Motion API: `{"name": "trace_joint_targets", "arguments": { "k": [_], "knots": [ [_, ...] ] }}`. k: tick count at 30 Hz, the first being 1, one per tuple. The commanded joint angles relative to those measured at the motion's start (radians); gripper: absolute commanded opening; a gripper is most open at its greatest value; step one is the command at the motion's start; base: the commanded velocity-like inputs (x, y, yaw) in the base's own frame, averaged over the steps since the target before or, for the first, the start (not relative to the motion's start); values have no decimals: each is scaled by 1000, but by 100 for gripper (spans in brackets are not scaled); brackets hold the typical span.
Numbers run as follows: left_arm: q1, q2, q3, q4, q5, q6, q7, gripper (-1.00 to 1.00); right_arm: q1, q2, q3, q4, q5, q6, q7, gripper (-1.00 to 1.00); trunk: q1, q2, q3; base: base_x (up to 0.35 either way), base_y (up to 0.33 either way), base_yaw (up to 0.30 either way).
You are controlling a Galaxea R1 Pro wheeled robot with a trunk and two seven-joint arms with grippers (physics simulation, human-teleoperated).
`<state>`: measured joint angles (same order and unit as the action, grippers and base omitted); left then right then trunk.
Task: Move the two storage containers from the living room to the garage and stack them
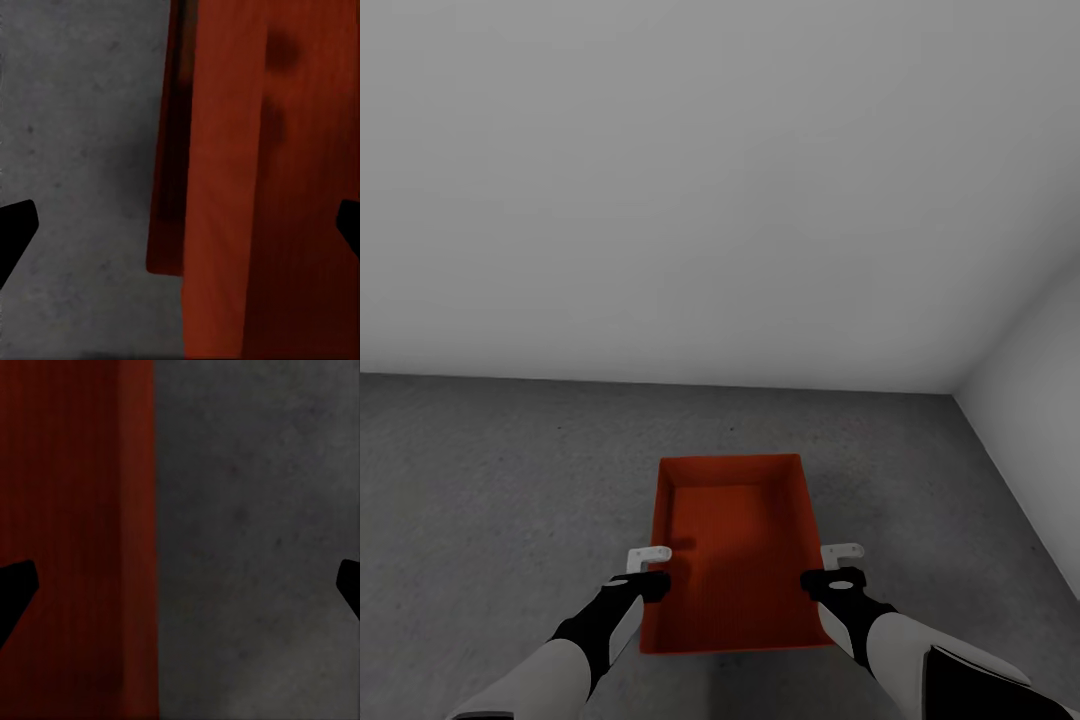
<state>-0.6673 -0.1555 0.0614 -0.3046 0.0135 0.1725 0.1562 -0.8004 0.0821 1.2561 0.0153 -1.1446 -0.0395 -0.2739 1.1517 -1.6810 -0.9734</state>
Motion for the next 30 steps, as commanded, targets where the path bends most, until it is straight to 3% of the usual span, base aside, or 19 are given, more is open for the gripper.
{"name": "trace_joint_targets", "arguments": {
  "k": [1,9,30],
  "knots": [
    [0,-1,6,-2,2,5,1,100,0,1,8,2,-11,-3,-1,100,-4,7,3,0,0,0],
    [0,-2,7,-2,2,6,31,100,0,1,8,2,-11,-3,-1,100,-35,63,28,0,0,0],
    [0,-3,8,-2,3,6,37,100,0,0,8,2,-11,-3,-1,100,-115,210,93,0,0,0]
  ]
}}
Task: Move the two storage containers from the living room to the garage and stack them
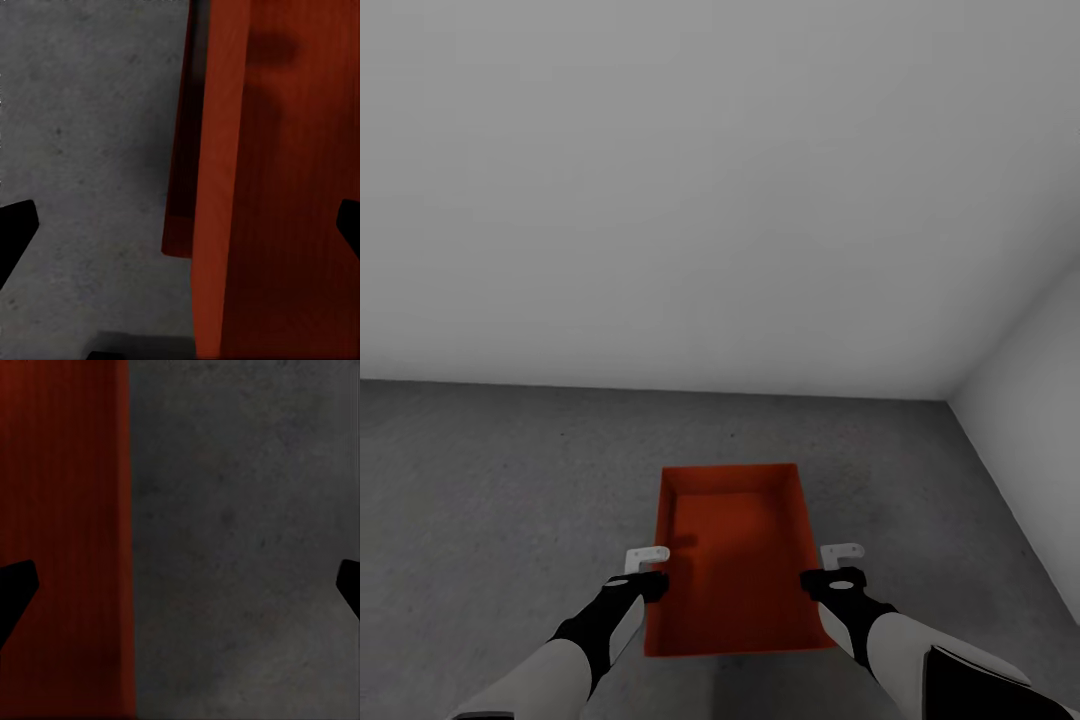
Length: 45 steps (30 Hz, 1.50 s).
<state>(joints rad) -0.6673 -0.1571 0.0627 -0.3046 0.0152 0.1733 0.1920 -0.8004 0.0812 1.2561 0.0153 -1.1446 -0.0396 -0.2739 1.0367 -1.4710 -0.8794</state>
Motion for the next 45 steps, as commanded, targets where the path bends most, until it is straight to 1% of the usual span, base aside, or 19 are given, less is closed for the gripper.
{"name": "trace_joint_targets", "arguments": {
  "k": [1,8,11,17,45],
  "knots": [
    [0,-1,6,-2,2,5,1,100,0,1,8,2,-11,-3,-1,100,-4,7,3,0,0,0],
    [0,-2,6,-2,2,6,1,100,0,-7,9,2,-12,-5,-2,100,-31,56,25,0,0,0],
    [0,-2,6,-2,2,5,1,100,0,-9,9,2,-14,-18,-1,100,-42,77,34,0,0,0],
    [0,-2,6,-2,2,5,1,100,0,-9,9,2,-17,-34,-1,100,-65,119,53,0,0,0],
    [0,-2,6,-2,2,5,1,100,0,-11,9,2,-15,-34,-1,100,-173,315,140,0,0,0]
  ]
}}
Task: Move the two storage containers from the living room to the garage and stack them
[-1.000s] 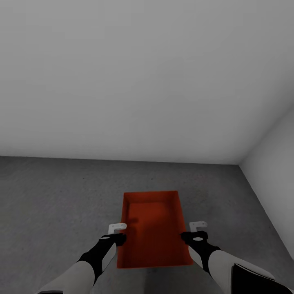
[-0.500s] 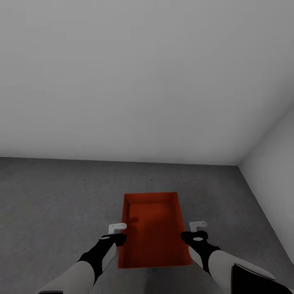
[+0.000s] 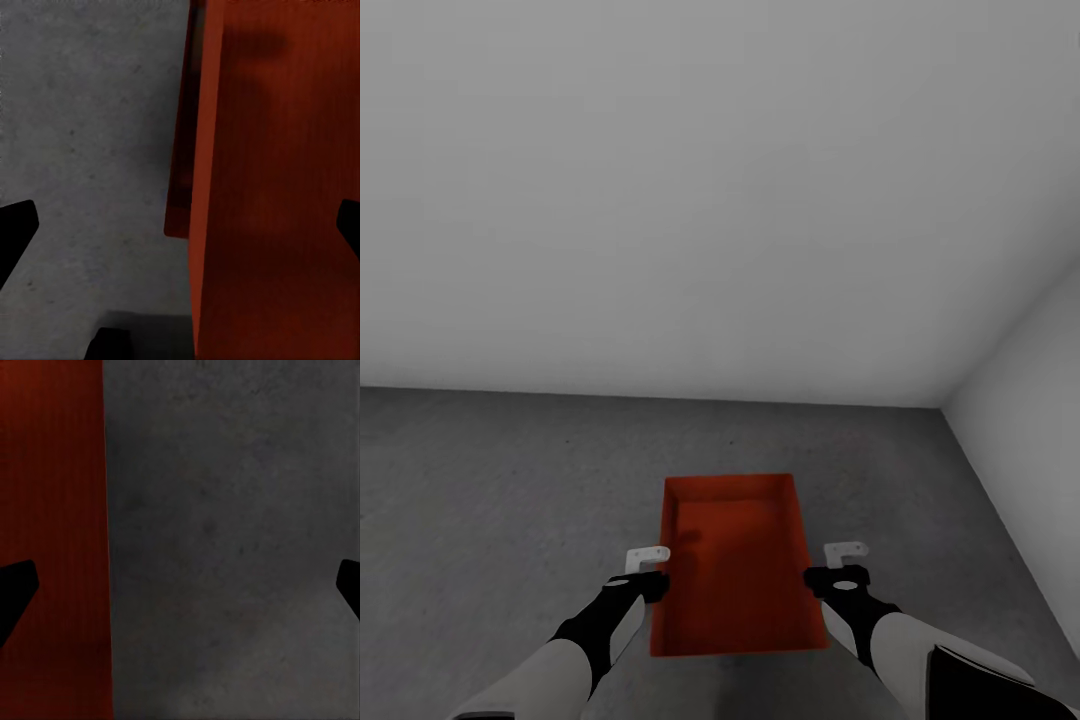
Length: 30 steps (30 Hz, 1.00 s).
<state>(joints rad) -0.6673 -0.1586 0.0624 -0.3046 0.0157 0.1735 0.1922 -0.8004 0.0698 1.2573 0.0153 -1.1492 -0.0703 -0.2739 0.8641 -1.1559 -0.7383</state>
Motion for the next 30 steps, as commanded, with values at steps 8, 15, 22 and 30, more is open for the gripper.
{"name": "trace_joint_targets", "arguments": {
  "k": [8,15,22,30],
  "knots": [
    [0,-1,6,-2,2,6,1,100,0,1,8,2,-10,-4,-1,100,-31,56,24,0,0,0],
    [0,-4,5,-1,3,16,-3,100,30,-2,8,4,-8,-3,-1,100,-58,105,46,0,0,0],
    [0,1,9,91,28,12,-1,100,136,-34,9,5,-7,-7,0,100,-84,154,68,0,0,0],
    [0,21,11,185,92,4,6,100,199,-37,9,5,-6,-26,1,100,-115,210,93,0,0,0]
  ]
}}
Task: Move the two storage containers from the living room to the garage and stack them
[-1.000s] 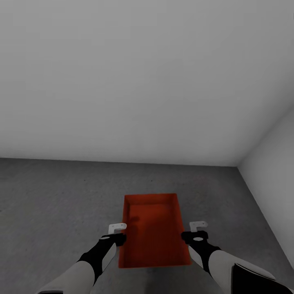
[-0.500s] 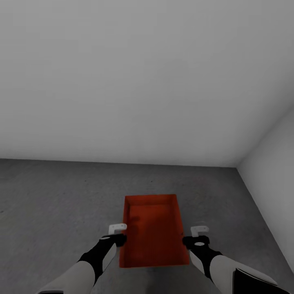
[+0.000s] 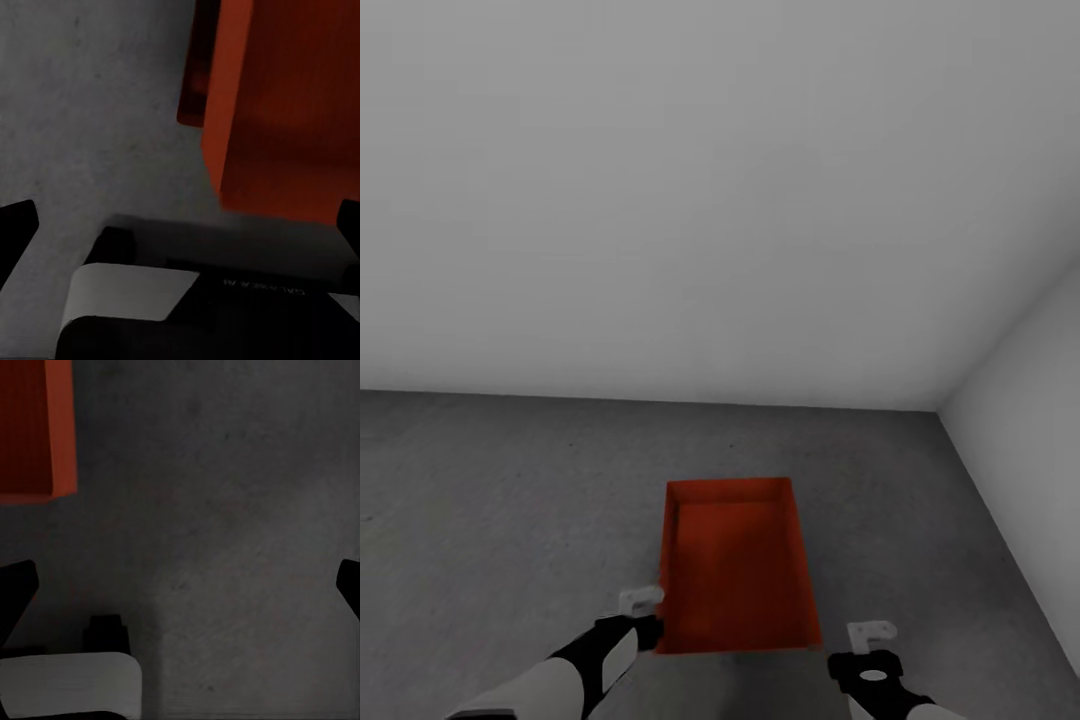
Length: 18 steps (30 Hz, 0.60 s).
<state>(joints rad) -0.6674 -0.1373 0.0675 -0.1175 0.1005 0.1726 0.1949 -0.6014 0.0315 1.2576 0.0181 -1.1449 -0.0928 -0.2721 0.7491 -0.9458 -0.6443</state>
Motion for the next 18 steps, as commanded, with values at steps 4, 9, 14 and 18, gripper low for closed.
{"name": "trace_joint_targets", "arguments": {
  "k": [4,9,14,18],
  "knots": [
    [0,15,6,56,15,3,6,100,9,1,9,2,-11,-7,5,100,-15,28,12,0,0,0],
    [-3,61,6,107,19,-40,7,100,67,1,11,2,-9,-8,8,100,-35,63,28,0,0,0],
    [9,81,6,114,21,-69,6,100,124,3,14,1,-9,-8,10,100,-54,98,43,0,0,0],
    [39,85,6,116,21,-72,6,100,185,4,14,0,-9,-8,21,100,-69,126,56,0,0,0]
  ]
}}
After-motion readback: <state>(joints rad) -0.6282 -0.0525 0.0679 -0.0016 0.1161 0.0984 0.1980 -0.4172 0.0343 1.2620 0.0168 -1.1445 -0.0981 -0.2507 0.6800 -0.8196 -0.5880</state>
